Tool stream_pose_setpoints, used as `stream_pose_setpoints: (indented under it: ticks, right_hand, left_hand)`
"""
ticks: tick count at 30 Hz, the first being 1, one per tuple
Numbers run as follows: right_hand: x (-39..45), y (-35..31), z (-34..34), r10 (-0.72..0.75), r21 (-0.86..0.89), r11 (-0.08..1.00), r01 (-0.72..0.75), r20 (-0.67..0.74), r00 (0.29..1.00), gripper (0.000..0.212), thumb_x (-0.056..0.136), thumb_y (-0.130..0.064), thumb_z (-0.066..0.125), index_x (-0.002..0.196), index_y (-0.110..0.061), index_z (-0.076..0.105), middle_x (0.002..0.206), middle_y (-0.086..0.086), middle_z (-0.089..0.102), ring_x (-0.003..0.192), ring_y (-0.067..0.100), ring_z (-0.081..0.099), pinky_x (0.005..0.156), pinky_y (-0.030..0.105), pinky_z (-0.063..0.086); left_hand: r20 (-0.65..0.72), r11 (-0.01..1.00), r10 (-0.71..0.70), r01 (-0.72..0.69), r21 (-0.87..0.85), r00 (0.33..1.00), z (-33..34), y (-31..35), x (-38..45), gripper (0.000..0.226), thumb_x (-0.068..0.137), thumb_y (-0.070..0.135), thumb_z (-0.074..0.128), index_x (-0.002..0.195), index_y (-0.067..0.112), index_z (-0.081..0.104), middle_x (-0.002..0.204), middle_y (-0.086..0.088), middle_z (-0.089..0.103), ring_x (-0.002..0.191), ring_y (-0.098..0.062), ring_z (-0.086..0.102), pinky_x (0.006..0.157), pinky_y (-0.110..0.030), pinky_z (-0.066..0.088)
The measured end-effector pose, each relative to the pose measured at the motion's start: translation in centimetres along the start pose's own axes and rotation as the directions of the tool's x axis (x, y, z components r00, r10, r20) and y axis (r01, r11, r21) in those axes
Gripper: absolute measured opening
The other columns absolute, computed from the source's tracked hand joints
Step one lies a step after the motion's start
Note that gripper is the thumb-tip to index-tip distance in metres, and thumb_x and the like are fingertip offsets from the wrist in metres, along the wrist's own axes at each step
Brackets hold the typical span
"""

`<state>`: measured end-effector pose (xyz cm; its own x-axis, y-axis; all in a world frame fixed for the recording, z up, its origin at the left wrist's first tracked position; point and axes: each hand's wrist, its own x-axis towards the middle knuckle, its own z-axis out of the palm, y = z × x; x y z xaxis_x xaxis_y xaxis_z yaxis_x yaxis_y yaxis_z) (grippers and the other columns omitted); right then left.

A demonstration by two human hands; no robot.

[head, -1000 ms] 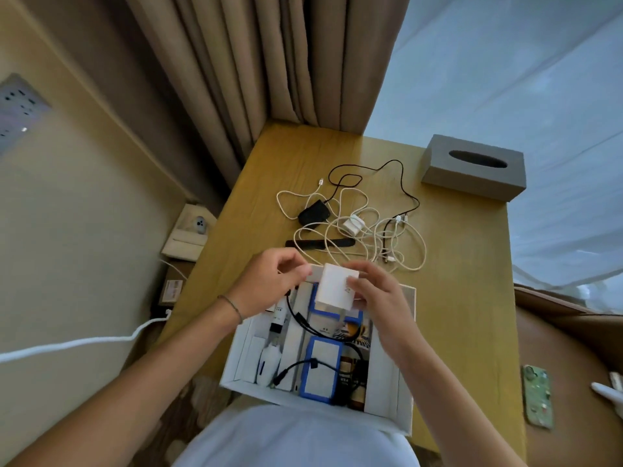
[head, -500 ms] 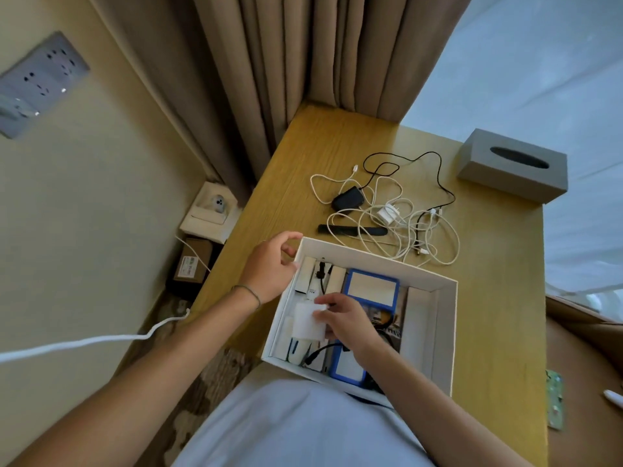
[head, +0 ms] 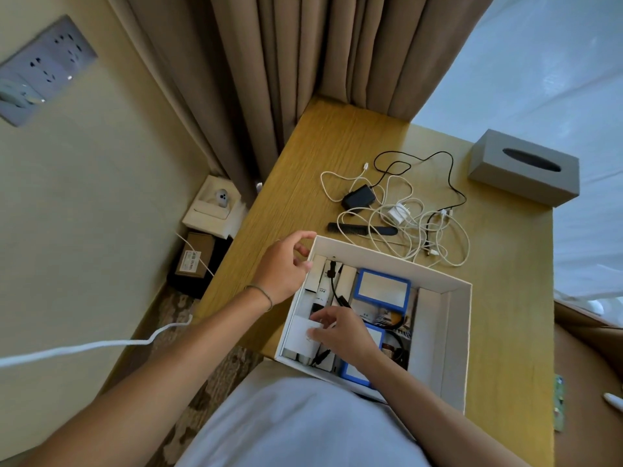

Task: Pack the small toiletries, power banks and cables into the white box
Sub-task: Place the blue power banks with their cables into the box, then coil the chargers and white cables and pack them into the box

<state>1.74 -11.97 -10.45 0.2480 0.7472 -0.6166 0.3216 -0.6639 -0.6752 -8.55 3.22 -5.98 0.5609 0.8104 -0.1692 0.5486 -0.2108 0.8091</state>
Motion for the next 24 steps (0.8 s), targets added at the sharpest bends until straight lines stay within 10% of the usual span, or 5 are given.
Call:
stream_pose_setpoints:
  ticks: [12,15,20,24]
  right_hand:
    - [1.2,-5.5,-12.8,-0.166,0.043,0.98,0.196,-0.376,0.912,0.016,0.097,-0.023,0.06,0.103,-0.03,0.073,0.089,-0.01,0.071,0.06,0.005,0.061,0.058,0.028,0.052]
    - [2.6,-5.9,-16.3,-0.114,0.097,0.98,0.172,-0.435,0.893,0.016,0.097,-0.02,0.06,0.1,-0.028,0.074,0.09,-0.007,0.073,0.071,0.017,0.068,0.067,0.037,0.057]
    - [5.5,-4.9,-18.8,-0.038,0.14,0.985,0.103,-0.406,0.913,0.017,0.097,-0.015,0.061,0.097,-0.027,0.072,0.084,-0.009,0.073,0.061,-0.001,0.064,0.053,0.016,0.051]
    - [7.0,-3.9,-18.9,0.004,0.169,0.984,0.061,-0.359,0.933,0.015,0.097,-0.015,0.061,0.104,-0.021,0.073,0.095,-0.004,0.074,0.075,0.022,0.071,0.069,0.032,0.061]
  left_hand:
    - [0.054,0.95,0.202,-0.209,0.233,0.978,0.8,3.5,6.0,0.022,0.095,0.018,0.057,0.111,0.028,0.068,0.102,0.012,0.063,0.093,-0.004,0.059,0.075,-0.026,0.056]
    - [0.154,0.925,0.14,-0.185,0.332,0.978,1.9,4.7,9.6,0.022,0.095,0.015,0.055,0.108,0.028,0.068,0.101,0.009,0.065,0.086,-0.007,0.061,0.076,-0.031,0.058]
    - [0.19,0.81,-0.031,-0.087,0.58,0.981,4.7,4.4,14.9,0.021,0.094,0.016,0.057,0.109,0.028,0.065,0.106,0.006,0.064,0.085,-0.013,0.06,0.073,-0.03,0.054]
    - [0.157,0.708,-0.219,0.046,0.705,0.963,6.6,2.8,17.7,0.02,0.09,0.038,0.067,0.103,0.023,0.069,0.095,0.003,0.067,0.082,-0.017,0.062,0.067,-0.03,0.051]
